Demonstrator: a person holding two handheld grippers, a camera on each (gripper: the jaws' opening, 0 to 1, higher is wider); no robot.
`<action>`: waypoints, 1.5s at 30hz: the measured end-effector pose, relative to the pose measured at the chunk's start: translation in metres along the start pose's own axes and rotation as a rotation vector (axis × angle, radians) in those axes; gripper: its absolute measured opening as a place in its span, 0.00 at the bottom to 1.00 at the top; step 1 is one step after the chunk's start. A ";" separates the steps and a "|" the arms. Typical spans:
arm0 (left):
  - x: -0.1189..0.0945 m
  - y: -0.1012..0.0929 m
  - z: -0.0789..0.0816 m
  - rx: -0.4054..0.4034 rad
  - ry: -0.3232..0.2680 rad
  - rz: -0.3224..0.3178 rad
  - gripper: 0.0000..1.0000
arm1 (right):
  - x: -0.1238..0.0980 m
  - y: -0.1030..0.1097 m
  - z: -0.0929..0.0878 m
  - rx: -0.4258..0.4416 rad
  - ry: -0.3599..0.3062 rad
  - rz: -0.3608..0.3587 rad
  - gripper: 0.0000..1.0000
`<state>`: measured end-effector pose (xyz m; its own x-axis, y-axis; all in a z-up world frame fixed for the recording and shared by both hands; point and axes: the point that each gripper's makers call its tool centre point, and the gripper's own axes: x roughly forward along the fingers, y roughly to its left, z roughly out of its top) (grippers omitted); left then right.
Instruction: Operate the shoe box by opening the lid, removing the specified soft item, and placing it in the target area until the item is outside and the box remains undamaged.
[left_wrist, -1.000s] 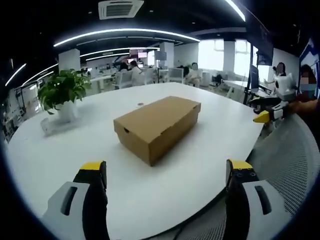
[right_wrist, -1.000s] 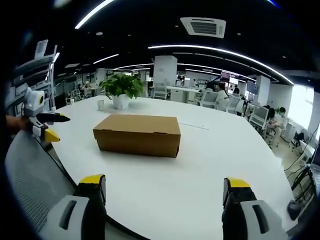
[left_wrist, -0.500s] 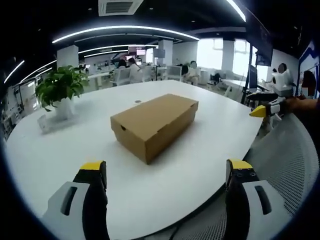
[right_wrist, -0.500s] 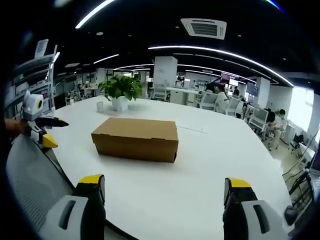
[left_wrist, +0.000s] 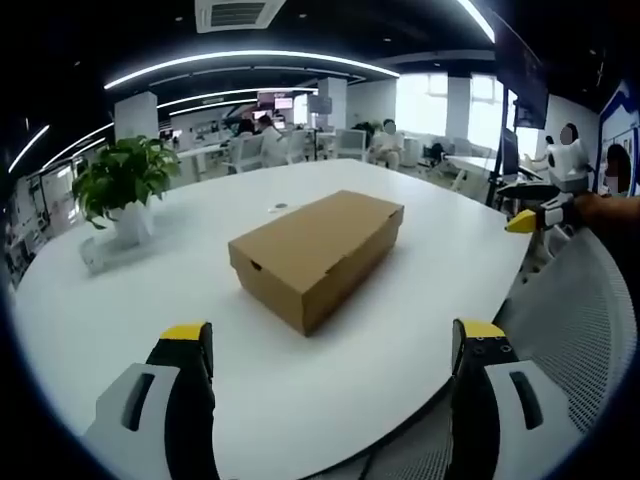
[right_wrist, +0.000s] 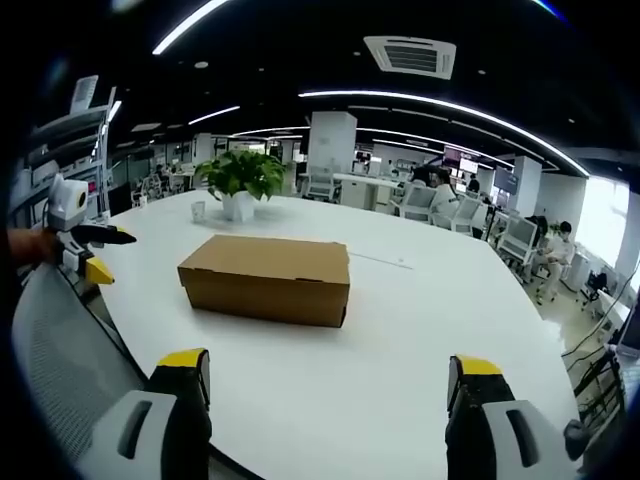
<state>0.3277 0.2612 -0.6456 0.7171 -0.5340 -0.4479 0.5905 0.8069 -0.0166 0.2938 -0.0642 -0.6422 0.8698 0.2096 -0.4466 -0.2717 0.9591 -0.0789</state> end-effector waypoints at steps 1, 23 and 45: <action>0.002 0.001 0.001 0.000 0.001 0.000 0.99 | 0.001 -0.002 0.000 -0.003 0.001 -0.001 0.99; 0.039 -0.011 0.017 0.036 0.022 -0.048 0.99 | 0.016 -0.023 0.008 -0.041 0.006 0.015 0.97; 0.075 -0.005 0.016 0.021 0.037 -0.034 0.96 | 0.047 -0.028 0.009 -0.102 0.018 0.078 0.95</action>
<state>0.3844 0.2133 -0.6645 0.6826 -0.5511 -0.4799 0.6221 0.7828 -0.0141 0.3455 -0.0792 -0.6527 0.8371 0.2785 -0.4708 -0.3796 0.9155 -0.1334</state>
